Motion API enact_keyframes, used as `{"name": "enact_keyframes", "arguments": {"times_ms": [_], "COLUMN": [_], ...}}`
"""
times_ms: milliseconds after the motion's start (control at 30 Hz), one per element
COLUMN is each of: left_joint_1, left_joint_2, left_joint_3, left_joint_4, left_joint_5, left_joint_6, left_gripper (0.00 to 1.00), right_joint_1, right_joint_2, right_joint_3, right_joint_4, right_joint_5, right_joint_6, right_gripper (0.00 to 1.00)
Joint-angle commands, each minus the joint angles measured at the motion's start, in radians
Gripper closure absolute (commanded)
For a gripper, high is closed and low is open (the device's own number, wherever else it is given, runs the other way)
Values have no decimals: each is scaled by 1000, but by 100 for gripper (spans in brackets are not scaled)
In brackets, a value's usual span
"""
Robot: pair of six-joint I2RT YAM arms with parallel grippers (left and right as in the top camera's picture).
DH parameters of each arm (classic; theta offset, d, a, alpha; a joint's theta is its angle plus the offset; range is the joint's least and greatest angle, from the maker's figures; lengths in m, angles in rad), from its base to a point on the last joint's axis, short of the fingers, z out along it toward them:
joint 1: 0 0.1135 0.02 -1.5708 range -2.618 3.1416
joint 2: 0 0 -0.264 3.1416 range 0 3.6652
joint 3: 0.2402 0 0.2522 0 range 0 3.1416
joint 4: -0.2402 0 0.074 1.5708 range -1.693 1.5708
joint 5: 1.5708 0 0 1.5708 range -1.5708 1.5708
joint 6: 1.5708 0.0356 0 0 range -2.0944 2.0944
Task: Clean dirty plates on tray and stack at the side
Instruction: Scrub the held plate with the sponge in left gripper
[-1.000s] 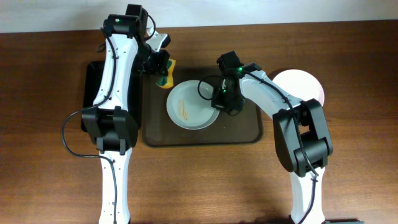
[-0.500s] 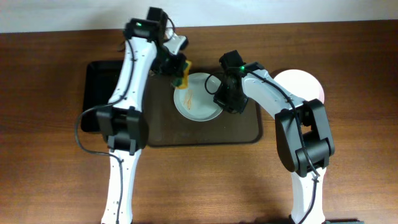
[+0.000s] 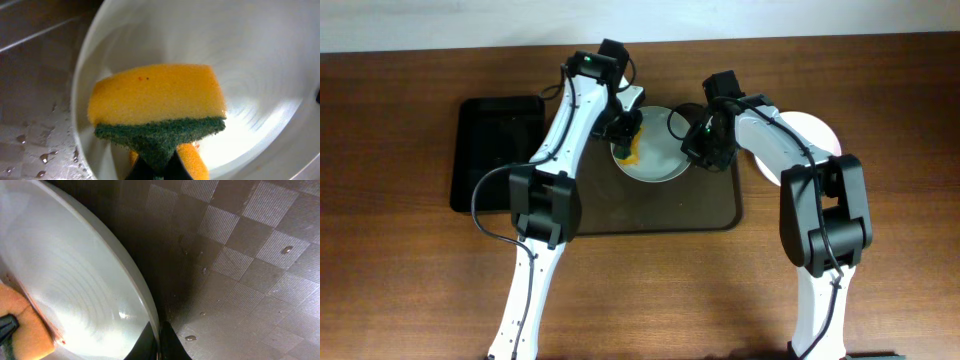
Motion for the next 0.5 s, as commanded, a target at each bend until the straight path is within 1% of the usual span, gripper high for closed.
{"name": "enact_keyframes", "arguments": {"times_ms": [0, 100, 200, 267, 333, 467], "left_joint_1": [-48, -75, -82, -78, -70, -61], "left_joint_2": [34, 54, 82, 89, 89, 88], "left_joint_3": [0, 0, 0, 0, 0, 0], "left_joint_4": [24, 39, 95, 130, 173, 250], "left_joint_5": [-36, -24, 53, 51, 3, -238], "left_joint_6": [-33, -59, -60, -75, -79, -176], "left_gripper": [99, 99, 99, 99, 99, 99], "right_joint_1": [21, 22, 22, 22, 23, 33], "right_joint_2": [22, 22, 22, 22, 22, 22], "right_joint_3": [-14, -14, -14, -14, -14, -16], "right_joint_4": [0, -5, -13, -18, -19, -18], "right_joint_5": [2, 3, 2, 2, 2, 10], "right_joint_6": [-13, -14, -34, -35, -35, -35], "right_gripper": [96, 96, 96, 96, 96, 96]}}
